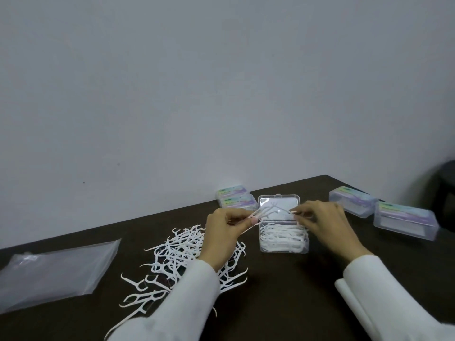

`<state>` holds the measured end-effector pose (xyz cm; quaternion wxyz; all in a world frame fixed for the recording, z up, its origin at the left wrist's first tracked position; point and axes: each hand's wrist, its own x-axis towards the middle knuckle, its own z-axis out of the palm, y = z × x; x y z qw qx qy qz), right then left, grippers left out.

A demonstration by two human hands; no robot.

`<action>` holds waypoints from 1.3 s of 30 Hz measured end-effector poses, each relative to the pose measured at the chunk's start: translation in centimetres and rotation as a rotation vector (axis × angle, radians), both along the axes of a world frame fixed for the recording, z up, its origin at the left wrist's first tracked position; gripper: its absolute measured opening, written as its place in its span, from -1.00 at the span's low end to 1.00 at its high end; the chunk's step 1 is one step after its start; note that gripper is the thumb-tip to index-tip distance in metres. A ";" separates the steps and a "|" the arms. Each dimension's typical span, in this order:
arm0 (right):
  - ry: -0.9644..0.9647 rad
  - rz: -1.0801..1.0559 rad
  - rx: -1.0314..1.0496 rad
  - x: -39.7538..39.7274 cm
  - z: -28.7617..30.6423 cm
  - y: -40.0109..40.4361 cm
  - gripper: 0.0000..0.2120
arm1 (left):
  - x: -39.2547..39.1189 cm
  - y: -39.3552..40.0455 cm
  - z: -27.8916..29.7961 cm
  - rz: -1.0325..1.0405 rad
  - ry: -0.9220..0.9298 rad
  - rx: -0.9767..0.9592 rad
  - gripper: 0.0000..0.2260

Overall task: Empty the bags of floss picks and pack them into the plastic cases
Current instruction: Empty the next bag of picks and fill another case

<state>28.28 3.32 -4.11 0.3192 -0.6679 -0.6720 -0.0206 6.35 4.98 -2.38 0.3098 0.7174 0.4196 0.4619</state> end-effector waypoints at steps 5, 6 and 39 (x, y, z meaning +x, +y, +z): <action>0.039 -0.089 0.088 0.9 0.0 -0.3 -0.79 | 2.3 0.5 -1.0 -0.051 0.115 0.012 -0.83; 0.057 -0.095 0.101 1.0 0.0 -0.3 -0.81 | 2.6 0.6 -1.1 -0.047 0.150 0.029 -0.83; 0.579 -0.039 0.072 -0.1 -0.2 0.2 -0.85 | 4.2 1.5 -2.9 -0.006 -0.204 -0.108 -0.83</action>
